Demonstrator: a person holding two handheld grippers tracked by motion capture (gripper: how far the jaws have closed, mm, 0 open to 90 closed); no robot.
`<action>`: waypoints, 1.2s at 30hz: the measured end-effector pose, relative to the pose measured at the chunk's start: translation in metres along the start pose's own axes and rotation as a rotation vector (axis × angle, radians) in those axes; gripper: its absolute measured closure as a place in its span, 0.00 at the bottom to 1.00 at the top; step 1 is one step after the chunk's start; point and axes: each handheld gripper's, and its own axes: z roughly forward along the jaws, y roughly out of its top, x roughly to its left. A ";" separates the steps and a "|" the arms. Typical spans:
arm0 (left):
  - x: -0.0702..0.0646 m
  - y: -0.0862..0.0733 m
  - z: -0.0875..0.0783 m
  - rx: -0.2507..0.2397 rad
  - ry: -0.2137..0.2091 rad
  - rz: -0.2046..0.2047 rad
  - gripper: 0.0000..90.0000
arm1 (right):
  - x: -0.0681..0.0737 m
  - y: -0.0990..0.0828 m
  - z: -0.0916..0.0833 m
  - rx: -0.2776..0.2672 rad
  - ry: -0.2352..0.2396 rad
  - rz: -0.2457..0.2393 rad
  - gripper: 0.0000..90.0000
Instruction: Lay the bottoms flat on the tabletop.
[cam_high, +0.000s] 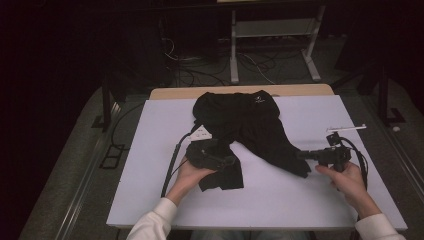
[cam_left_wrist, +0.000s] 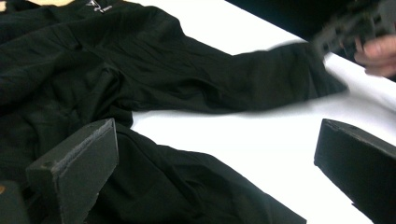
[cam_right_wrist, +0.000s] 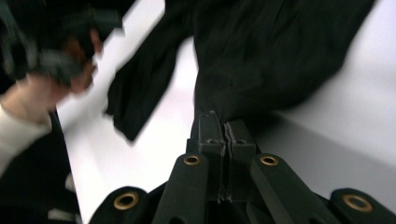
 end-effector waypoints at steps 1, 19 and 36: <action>-0.001 0.001 0.001 0.004 0.000 0.004 0.00 | -0.003 0.002 -0.002 -0.014 -0.010 0.007 0.96; -0.036 0.022 0.059 0.079 -0.107 0.151 0.09 | -0.065 0.011 -0.004 -0.043 -0.164 0.189 0.96; -0.053 0.040 0.159 0.241 -0.160 0.421 0.43 | -0.069 0.010 -0.004 -0.040 -0.152 0.200 0.96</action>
